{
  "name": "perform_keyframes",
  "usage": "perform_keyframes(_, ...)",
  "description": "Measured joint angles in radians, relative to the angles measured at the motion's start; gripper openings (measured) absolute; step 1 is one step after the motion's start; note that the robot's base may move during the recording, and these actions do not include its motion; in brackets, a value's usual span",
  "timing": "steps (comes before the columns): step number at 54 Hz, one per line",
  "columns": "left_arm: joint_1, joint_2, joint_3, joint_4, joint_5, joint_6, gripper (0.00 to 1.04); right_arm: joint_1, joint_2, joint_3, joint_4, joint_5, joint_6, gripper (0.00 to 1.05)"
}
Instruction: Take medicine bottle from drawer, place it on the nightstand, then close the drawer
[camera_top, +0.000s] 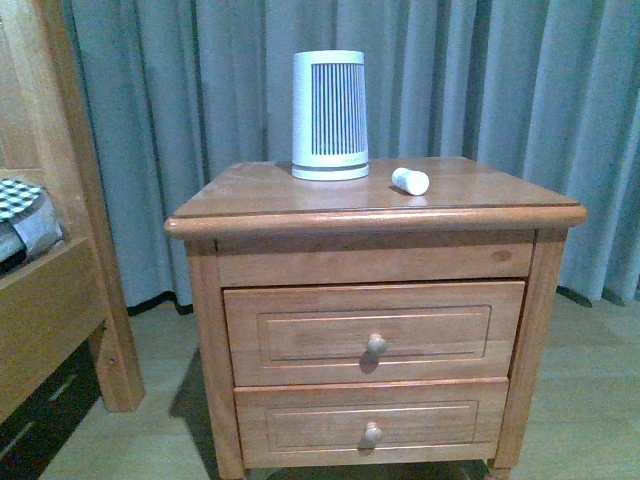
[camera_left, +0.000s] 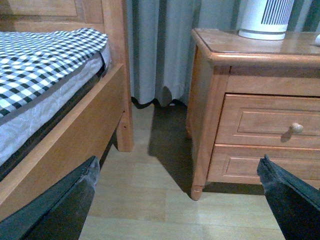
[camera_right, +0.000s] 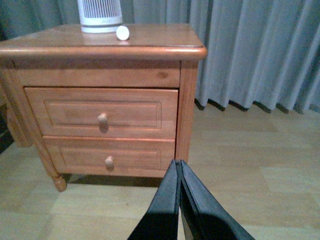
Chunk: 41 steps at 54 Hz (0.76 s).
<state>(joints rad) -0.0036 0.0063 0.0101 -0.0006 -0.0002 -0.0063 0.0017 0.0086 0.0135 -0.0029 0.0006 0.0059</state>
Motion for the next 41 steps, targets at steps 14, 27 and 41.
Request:
perform_keyframes(14,0.000,0.000,0.000,0.000,0.000,0.000,0.98,0.000,-0.001,0.000,0.000,-0.001,-0.001,0.32)
perform_keyframes(27,0.000,0.000,0.000,0.000,0.000,0.000,0.98,0.000,-0.002,0.000,0.000,-0.001,-0.001,0.78)
perform_keyframes(41,0.000,0.000,0.000,0.000,0.000,0.000,0.98,0.000,-0.002,0.000,0.000,-0.001,-0.001,0.98)
